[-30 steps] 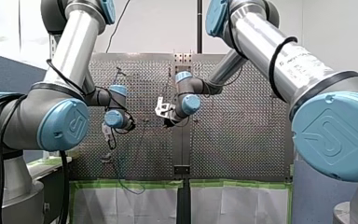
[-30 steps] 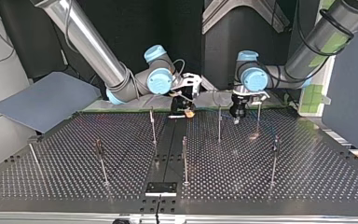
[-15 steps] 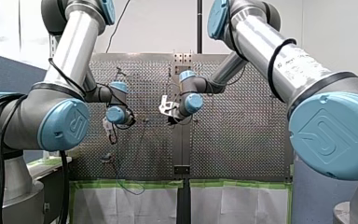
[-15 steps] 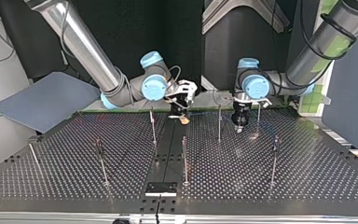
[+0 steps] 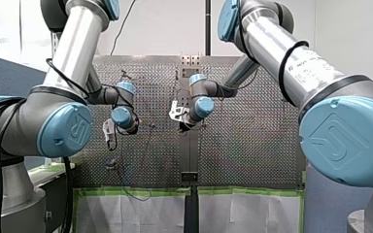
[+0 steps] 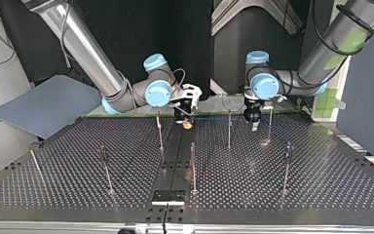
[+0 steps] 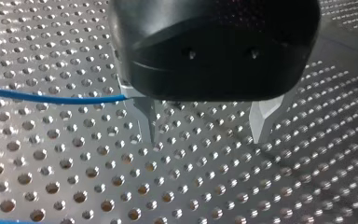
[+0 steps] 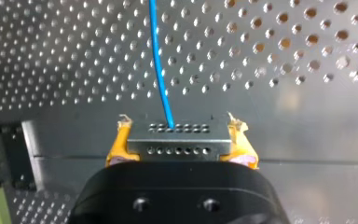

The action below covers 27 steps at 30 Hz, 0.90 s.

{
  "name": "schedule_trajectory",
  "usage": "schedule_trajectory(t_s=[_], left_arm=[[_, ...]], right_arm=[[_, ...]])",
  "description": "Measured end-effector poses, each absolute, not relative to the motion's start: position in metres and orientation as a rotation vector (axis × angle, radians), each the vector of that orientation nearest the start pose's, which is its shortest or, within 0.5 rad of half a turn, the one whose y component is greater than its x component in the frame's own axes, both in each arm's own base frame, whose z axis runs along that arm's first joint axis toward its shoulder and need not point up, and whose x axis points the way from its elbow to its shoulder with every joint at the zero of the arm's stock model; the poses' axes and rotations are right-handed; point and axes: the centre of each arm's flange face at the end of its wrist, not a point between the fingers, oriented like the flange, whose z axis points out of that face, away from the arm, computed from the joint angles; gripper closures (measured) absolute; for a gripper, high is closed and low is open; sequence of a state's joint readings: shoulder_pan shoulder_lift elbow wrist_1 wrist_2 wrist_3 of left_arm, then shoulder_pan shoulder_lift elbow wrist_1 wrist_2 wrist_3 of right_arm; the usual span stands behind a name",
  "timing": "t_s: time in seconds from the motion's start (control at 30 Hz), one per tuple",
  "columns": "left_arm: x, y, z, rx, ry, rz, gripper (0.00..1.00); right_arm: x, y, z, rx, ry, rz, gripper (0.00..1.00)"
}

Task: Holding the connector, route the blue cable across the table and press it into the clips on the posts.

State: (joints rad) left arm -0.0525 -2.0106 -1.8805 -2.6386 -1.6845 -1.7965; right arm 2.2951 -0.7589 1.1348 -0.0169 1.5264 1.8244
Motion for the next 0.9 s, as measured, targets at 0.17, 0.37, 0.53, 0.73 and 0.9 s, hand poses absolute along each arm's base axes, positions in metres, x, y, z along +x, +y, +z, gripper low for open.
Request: schedule_trajectory(t_s=[0.17, 0.37, 0.53, 0.73, 0.9], left_arm=[[0.507, -0.158, 0.164, -0.221, 1.848, -0.097, 0.00], [0.482, -0.170, 0.170, -0.200, 1.862, -0.131, 0.00], [0.462, -0.180, 0.176, -0.173, 1.869, -0.148, 0.00], [0.436, -0.191, 0.183, -0.143, 1.869, -0.175, 0.00], [0.425, -0.207, 0.192, -0.114, 1.839, -0.212, 0.00]], right_arm=[[0.576, -0.465, 0.180, -2.466, 1.500, -1.889, 1.00], [0.567, -0.475, 0.186, -2.459, 1.526, -1.895, 1.00], [0.566, -0.475, 0.188, -2.458, 1.502, -1.898, 1.00], [0.569, -0.472, 0.188, -2.463, 1.463, -1.896, 1.00], [0.569, -0.473, 0.188, -2.463, 1.451, -1.896, 1.00]])
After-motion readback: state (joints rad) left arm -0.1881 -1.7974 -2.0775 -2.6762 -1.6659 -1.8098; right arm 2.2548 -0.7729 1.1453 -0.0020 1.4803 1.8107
